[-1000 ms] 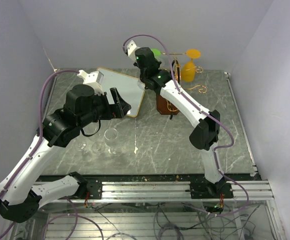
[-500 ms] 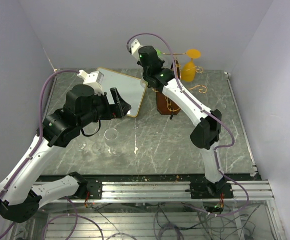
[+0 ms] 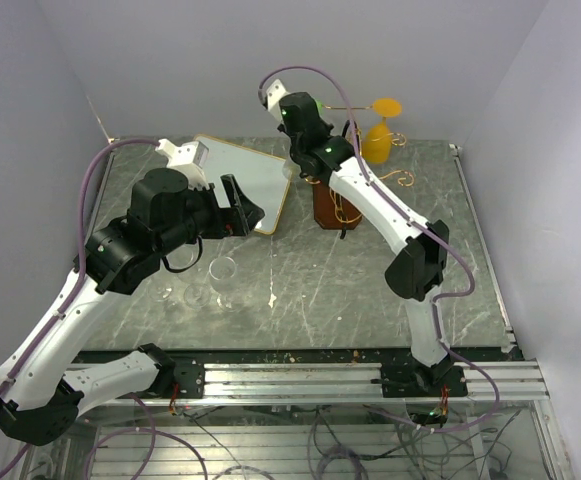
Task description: Take the wine glass off the wine glass rack
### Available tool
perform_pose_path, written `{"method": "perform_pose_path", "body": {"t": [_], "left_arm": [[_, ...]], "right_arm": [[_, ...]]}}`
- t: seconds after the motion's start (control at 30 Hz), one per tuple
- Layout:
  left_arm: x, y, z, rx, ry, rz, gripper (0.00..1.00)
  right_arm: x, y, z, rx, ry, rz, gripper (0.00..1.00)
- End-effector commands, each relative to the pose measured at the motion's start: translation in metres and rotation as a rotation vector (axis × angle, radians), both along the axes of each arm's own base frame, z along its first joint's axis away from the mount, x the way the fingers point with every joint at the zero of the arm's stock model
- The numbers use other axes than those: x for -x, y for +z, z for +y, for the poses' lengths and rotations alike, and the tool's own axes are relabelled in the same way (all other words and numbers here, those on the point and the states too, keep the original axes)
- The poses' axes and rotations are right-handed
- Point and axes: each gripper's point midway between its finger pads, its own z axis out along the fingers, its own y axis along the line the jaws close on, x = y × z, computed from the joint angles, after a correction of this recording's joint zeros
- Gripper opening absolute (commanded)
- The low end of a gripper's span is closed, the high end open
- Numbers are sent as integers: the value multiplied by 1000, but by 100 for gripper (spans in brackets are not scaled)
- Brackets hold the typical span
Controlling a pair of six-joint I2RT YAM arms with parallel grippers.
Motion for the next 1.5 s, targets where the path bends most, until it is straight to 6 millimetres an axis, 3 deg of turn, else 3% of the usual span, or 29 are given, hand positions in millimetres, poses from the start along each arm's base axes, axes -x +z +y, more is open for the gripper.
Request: {"method": "perform_pose_path", "body": {"t": [0.0,0.07,0.13,0.33,0.67,0.93,1.1,1.27,1.47], "left_arm": [[0,9,-9,45,-29,-22,98],[0,9,-10,47,-32,-21,98],[0,9,-11,51,-34,-19,98],[1,9,-10,59,-27,-16,98],[1,15,-8,98,-7,-28,96],[3,33,5,141,45,-86,95],[11,55,19,202,76,-168,95],[19,70,38,249,130,-231,95],[28,86,54,315,169,-304,95]], "right_arm": [[18,37,-15,-79,-19,-51,0],[19,28,-15,-75,-19,-33,0],[27,38,-19,-98,-14,-40,0],[37,36,-18,-164,7,-4,0],[66,54,-5,-464,59,26,0],[88,92,7,-763,96,15,0],[114,113,5,-954,127,20,0],[150,121,-1,-1065,208,45,0],[190,122,-24,-1153,230,51,0]]}}
